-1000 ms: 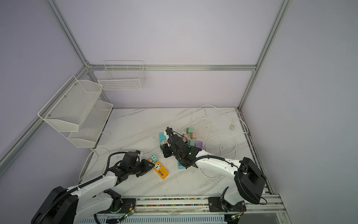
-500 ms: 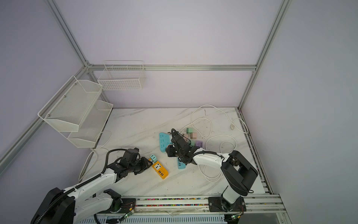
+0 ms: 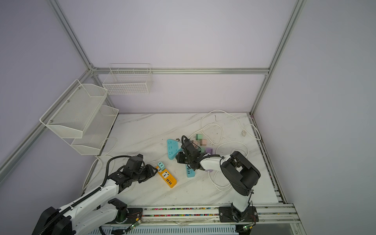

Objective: Pull the plug off the socket
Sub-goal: 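Carry the pink plug with the right gripper and lower it near the loose plugs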

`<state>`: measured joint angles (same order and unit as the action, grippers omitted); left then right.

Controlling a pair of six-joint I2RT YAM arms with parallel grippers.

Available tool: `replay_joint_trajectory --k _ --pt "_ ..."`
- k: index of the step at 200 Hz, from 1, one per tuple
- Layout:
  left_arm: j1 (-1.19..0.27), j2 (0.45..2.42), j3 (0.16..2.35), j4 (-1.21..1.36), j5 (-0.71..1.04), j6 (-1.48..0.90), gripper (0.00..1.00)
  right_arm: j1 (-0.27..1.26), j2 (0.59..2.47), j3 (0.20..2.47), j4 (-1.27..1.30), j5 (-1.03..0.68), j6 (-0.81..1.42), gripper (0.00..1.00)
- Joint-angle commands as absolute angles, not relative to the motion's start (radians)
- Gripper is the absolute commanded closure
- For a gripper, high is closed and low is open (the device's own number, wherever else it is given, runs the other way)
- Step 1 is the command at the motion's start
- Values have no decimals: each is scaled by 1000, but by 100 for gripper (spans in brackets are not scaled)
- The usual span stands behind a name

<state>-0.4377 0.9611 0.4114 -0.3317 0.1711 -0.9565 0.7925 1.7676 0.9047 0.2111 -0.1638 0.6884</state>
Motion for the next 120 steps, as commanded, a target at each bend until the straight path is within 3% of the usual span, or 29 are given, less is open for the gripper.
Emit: replay_joint_trajectory --k 1,50,120 --pt "-428 942 490 -335 144 -936 64 790 1781 906 254 -164 701 80" --pt "-418 928 486 -344 141 -925 63 790 1780 891 189 -139 656 74" --pt "-407 924 487 -338 156 -930 63 790 1779 926 141 -125 606 56"
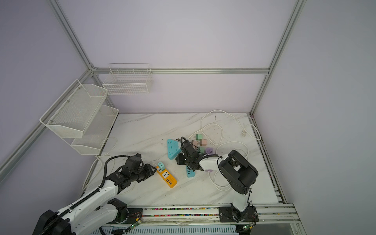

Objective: Pull the plug off the socket
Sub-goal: 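Carry the pink plug with the right gripper and lower it near the loose plugs, then open the right gripper to release the pink plug and move to the teal plug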

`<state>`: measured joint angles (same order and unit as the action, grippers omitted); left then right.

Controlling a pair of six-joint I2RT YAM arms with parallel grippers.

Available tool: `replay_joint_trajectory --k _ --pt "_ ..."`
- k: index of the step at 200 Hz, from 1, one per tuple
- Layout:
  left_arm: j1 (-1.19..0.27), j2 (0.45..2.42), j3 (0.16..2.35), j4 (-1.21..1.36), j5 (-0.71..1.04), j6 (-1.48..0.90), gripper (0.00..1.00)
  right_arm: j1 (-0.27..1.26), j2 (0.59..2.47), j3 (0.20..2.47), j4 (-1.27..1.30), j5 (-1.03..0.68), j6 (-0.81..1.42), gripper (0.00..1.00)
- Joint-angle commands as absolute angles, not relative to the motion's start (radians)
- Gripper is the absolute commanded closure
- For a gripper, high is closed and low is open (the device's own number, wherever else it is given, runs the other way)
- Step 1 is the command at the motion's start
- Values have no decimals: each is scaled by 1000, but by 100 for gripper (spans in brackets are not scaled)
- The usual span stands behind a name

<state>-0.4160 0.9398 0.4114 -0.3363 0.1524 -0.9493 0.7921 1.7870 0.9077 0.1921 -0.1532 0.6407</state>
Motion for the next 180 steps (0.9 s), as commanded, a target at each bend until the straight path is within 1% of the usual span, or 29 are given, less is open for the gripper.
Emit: replay_joint_trajectory --k 1,63,104,137,180 --pt "-407 924 487 -338 156 -930 62 790 1778 925 140 -125 605 56" --pt "-399 908 486 -345 178 -933 60 790 1723 945 39 -88 547 47" --pt "-387 901 468 -348 192 -936 60 804 1676 979 -34 -87 475 39" --pt "-362 889 435 -327 218 -964 59 892 1636 1023 -103 -21 396 33" --pt "-332 887 394 -287 250 -989 58 1050 1613 1049 -124 103 336 32"
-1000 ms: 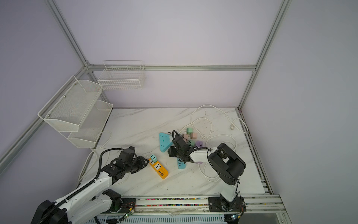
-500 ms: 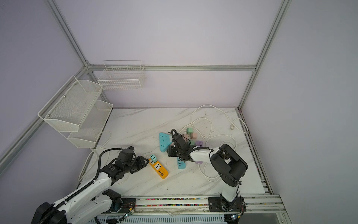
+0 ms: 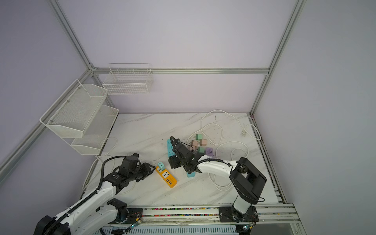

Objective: Pull the plug off the socket
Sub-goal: 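Open the right gripper to release the pink plug and move to the teal plug, then grip the teal plug with the right gripper while the left holds the orange strip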

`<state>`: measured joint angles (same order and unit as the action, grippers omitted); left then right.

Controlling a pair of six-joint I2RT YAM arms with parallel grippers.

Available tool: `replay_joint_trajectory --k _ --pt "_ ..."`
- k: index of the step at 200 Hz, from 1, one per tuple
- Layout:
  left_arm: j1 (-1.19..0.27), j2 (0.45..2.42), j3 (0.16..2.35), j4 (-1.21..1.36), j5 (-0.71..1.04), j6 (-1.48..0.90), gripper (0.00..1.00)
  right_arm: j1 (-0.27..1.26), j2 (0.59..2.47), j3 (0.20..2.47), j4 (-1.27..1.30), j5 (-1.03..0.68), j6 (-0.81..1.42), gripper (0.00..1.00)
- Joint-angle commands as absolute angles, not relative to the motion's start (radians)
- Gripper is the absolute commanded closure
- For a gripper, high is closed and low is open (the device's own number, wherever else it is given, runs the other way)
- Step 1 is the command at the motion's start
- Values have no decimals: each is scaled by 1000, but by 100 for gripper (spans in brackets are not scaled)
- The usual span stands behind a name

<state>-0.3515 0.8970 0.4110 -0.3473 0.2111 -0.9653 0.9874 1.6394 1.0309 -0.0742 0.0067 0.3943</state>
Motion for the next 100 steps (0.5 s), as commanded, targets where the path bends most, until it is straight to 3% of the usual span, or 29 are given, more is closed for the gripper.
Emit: replay_joint_trajectory --k 1,100 --pt "-331 888 393 -286 250 -990 58 1054 1612 1049 -122 104 335 32" --pt "-276 973 318 -123 323 -1081 59 1108 1716 1083 -56 127 255 32"
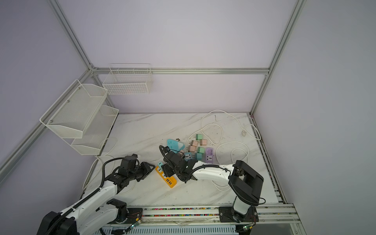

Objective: Pull the plug off the socket
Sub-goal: 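Grip the teal plug with the right gripper while the left holds the orange strip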

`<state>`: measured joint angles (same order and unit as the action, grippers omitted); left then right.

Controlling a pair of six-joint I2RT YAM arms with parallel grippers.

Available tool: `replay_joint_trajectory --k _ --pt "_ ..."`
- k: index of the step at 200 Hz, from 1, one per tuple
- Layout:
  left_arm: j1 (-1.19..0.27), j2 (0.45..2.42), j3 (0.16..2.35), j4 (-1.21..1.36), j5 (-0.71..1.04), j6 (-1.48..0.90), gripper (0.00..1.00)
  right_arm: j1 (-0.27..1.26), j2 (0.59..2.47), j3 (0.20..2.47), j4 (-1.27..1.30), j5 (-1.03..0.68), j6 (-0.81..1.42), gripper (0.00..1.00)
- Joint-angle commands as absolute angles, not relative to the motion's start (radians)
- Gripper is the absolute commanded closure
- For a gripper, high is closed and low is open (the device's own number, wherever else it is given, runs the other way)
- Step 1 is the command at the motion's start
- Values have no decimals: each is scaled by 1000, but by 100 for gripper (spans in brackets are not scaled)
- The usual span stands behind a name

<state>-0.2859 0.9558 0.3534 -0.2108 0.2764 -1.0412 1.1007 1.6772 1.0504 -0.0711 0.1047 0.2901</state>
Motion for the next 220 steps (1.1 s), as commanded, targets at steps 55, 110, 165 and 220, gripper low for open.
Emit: replay_joint_trajectory --k 55,110,165,220 --pt "-275 1070 328 -62 397 -1070 62 1110 1773 1117 -36 110 236 34" --pt "-275 1115 319 -45 414 -1054 66 1117 1816 1160 -35 103 216 38" --pt "-275 1126 311 -80 407 -1026 68 1123 1863 1187 -38 106 209 43" --pt "-275 1145 309 -109 396 -1002 70 1129 1906 1198 -43 115 204 50"
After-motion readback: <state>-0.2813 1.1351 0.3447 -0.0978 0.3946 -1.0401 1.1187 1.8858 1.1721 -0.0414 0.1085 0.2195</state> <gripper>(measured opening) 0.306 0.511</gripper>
